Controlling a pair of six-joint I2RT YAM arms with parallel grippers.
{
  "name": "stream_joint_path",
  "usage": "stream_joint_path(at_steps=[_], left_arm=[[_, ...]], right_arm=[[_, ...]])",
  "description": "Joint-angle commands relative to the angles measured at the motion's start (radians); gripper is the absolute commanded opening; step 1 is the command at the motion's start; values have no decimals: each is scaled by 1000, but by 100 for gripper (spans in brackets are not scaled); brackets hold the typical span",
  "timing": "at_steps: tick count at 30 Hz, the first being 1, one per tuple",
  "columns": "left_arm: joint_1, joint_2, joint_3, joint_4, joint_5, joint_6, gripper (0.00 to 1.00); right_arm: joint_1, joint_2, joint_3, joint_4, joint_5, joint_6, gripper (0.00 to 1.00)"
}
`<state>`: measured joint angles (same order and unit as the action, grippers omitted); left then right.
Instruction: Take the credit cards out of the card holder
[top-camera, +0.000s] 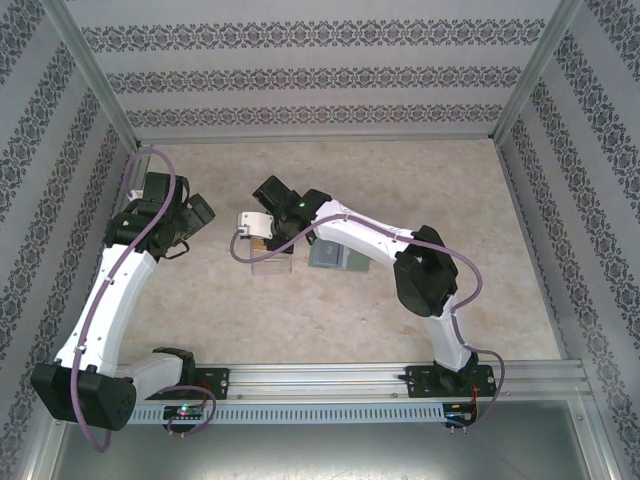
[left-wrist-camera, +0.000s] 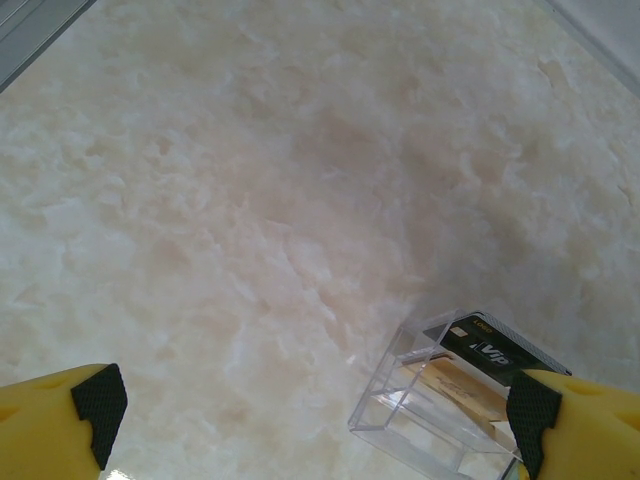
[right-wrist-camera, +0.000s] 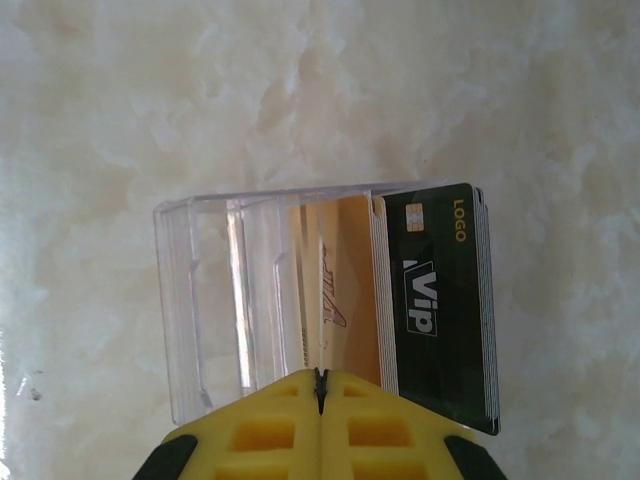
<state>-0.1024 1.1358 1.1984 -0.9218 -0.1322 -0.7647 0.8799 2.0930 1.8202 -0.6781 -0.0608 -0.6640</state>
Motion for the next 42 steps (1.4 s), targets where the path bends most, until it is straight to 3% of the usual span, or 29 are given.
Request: stream_joint_path(at_steps=[1, 18, 27, 42], left_arm=[[17, -16, -9, -34, -3, 1, 99], [17, -21, -26, -23, 13, 8, 99], [18, -25, -32, -21, 19, 10, 100], [19, -31, -37, -14, 32, 16, 99]], right_arm=[[8, 19, 23, 4, 47, -31, 0], [20, 76, 16, 35, 48, 11, 1], [28, 89, 2, 51, 93, 40, 24], [30, 92, -4, 124, 255, 67, 26]])
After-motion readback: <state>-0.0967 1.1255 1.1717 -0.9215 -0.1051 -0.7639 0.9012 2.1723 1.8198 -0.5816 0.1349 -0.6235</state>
